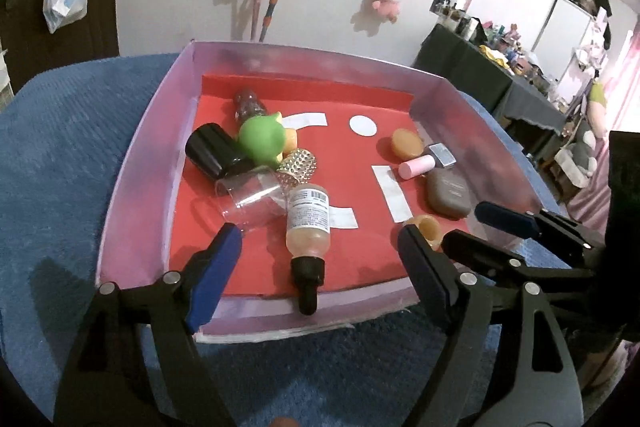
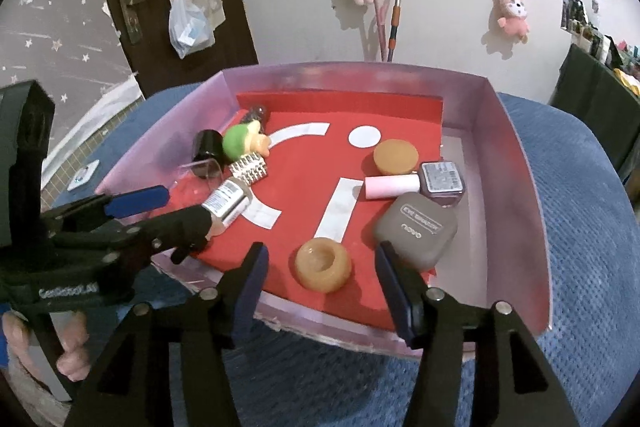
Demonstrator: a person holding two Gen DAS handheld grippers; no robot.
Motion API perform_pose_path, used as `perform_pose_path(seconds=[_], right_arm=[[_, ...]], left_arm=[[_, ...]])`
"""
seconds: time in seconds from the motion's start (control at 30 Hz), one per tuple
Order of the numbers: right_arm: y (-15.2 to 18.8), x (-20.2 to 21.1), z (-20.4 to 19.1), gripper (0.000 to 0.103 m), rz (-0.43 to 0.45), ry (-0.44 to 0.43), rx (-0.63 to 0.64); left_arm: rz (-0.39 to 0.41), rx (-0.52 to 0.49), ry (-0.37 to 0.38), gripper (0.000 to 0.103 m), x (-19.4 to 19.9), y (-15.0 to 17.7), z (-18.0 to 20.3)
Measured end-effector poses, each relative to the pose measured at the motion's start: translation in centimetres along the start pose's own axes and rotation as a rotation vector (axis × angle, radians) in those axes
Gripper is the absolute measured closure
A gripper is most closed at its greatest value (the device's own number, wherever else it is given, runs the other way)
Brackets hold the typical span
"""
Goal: Organize rigid objects
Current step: 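Open both tools to release the bottle and sponge inside the box, then withdraw both open tools up and away from the box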
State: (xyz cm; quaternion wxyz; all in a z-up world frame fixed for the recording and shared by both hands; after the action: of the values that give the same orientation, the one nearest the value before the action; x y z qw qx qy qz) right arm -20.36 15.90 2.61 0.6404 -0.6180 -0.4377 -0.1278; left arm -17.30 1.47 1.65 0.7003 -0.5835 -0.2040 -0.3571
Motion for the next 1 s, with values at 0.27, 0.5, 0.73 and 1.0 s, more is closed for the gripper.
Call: perform_pose_path(seconds=[0.27,0.5,0.73,1.0], right_arm=[[0.7,2.0,0.8,0.028,0.055,0.027,-0.069],[1.1,2.3,0.8,0.024,0.067,0.038,-0.099],[1.7,2.1,0.9,0.023,0.072,0.06,-0.12],[2.0,1.9,1.1,0.023,0.063,0.066,-0.121]], left_arm=[[0.033,-0.01,-0.034,0.02,1.5,0.5,-0.2],[0.055,-0.036,-0.123,0.009,1.9,1.3,-0.4],[0.052,-0.031,-0.154,0.009,1.7,1.8,-1.0],[0.049,-0.025,-0.17,0.009,1.3,2.0,-1.4]])
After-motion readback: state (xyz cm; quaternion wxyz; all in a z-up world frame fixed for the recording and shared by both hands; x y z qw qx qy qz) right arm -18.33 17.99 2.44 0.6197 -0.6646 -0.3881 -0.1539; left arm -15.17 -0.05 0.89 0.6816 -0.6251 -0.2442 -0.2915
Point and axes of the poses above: each gripper's, at about its wrist camera, not at the fingertips, and x roughly against the way its jaws point, z to its right, y to its underside, the point moved 4 cm from there along -x, roughly the way its jaws point
